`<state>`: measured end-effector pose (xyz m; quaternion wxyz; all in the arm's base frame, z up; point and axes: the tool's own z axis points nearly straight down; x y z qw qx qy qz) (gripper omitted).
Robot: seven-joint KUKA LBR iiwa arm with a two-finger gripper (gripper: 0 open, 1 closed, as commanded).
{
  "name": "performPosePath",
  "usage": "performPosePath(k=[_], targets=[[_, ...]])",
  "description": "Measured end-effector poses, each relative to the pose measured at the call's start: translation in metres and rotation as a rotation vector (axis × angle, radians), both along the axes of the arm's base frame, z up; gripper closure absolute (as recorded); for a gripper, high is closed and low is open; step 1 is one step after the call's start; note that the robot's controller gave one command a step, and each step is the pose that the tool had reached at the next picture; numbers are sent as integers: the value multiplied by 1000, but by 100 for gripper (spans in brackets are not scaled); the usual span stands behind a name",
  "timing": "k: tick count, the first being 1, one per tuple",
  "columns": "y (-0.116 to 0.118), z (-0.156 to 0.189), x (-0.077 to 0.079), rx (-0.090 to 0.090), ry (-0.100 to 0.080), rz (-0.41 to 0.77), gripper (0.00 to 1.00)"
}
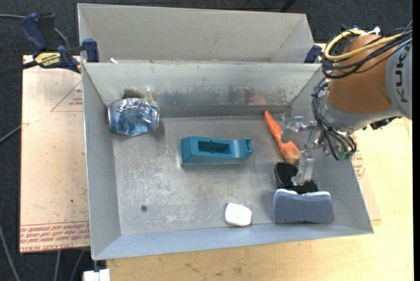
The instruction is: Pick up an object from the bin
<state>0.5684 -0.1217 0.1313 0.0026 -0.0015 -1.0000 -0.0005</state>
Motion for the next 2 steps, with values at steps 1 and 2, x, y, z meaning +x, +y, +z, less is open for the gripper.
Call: performPosePath(k=[1,2], targets=[[0,5,1,-1,-6,3,0],[-6,-36,-29,1,-5,78,0]])
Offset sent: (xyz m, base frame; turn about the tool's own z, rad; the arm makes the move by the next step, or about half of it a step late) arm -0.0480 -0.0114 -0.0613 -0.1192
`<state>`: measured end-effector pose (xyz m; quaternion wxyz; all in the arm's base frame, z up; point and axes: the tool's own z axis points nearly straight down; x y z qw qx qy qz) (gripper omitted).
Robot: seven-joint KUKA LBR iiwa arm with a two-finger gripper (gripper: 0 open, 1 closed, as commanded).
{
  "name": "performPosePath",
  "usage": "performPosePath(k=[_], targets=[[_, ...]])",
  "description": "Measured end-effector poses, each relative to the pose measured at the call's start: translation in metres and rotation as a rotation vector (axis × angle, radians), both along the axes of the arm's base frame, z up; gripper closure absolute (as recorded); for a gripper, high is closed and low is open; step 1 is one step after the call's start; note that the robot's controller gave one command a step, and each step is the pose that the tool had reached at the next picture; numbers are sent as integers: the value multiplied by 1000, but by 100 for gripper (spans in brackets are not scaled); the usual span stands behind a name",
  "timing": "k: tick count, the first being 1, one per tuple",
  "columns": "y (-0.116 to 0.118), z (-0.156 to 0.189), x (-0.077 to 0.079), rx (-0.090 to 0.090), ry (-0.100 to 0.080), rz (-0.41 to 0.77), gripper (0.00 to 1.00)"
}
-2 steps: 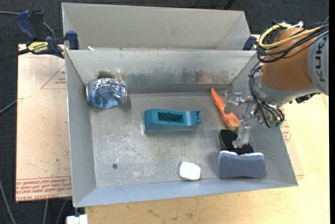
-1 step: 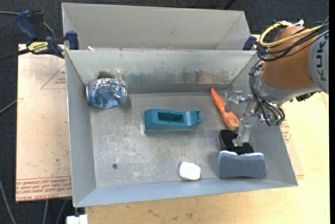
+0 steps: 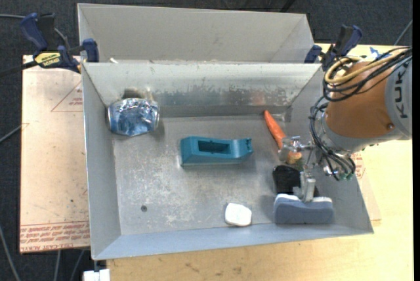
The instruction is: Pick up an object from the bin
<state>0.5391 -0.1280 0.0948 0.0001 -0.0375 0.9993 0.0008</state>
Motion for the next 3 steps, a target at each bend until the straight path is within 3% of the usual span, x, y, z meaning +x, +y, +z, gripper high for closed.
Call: performPosePath(k=[1,2,3], targets=[[-12,-26,-15,1,-2,36,0],[-9,-25,3,1,0,-63,0],[-9,-25,17,12,12,-228,0]])
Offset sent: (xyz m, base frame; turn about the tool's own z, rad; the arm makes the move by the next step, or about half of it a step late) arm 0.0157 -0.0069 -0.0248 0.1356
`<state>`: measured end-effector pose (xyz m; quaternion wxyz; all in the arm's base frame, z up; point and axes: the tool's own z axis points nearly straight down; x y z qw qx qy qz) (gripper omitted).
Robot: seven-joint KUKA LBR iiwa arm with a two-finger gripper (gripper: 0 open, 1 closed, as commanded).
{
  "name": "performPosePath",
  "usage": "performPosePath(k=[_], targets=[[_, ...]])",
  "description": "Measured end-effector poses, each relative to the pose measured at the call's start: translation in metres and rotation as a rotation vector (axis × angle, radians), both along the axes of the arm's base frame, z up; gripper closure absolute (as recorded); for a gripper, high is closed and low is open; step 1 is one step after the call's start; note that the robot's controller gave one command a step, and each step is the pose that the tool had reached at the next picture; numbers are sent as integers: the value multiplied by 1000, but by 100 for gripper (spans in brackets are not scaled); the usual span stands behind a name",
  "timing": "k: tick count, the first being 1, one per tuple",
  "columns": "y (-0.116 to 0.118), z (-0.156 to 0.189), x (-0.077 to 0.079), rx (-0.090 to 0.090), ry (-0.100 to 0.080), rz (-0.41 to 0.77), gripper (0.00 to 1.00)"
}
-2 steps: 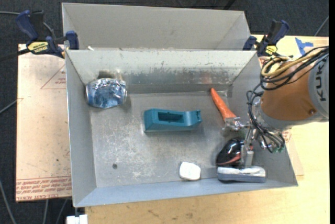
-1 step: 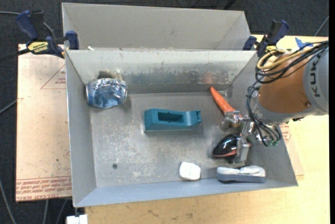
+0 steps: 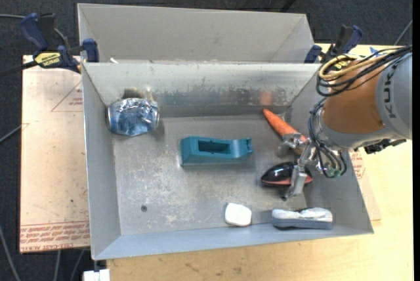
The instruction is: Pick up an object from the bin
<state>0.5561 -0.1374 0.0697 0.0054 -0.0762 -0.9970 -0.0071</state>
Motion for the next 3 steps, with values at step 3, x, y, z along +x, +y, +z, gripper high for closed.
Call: performPosePath(k=[3], targets=[[1,5,-13,-11,-14,165,100]])
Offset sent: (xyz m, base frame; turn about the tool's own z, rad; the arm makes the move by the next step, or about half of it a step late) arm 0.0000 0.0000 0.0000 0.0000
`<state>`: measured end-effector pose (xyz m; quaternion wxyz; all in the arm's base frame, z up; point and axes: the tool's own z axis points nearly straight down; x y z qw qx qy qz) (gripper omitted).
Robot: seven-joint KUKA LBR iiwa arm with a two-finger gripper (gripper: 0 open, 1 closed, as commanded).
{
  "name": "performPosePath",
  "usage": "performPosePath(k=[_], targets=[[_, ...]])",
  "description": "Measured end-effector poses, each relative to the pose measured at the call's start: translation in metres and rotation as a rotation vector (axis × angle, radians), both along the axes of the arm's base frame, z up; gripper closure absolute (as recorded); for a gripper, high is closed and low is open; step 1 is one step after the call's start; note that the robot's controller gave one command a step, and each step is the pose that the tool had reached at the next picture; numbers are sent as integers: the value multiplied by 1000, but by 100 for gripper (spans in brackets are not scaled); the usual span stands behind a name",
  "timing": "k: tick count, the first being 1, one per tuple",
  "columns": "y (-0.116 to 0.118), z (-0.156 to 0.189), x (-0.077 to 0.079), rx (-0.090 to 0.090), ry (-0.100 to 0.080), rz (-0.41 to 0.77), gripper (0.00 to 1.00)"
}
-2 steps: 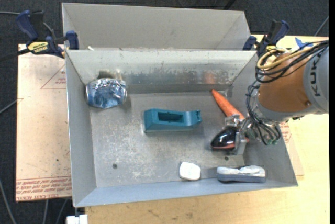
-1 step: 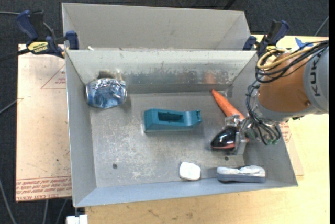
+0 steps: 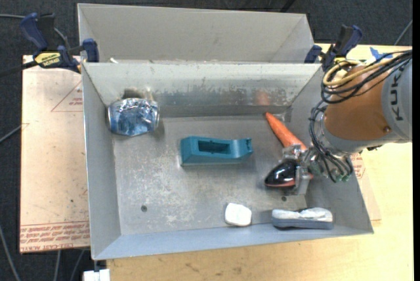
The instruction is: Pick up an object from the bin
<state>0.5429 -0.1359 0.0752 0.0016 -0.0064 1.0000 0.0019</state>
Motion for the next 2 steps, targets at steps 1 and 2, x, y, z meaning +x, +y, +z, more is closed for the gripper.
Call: performPosePath(k=[1,2], targets=[[0,12,-1,1,2,0,100],[1,27,-1,1,5,1,100]])
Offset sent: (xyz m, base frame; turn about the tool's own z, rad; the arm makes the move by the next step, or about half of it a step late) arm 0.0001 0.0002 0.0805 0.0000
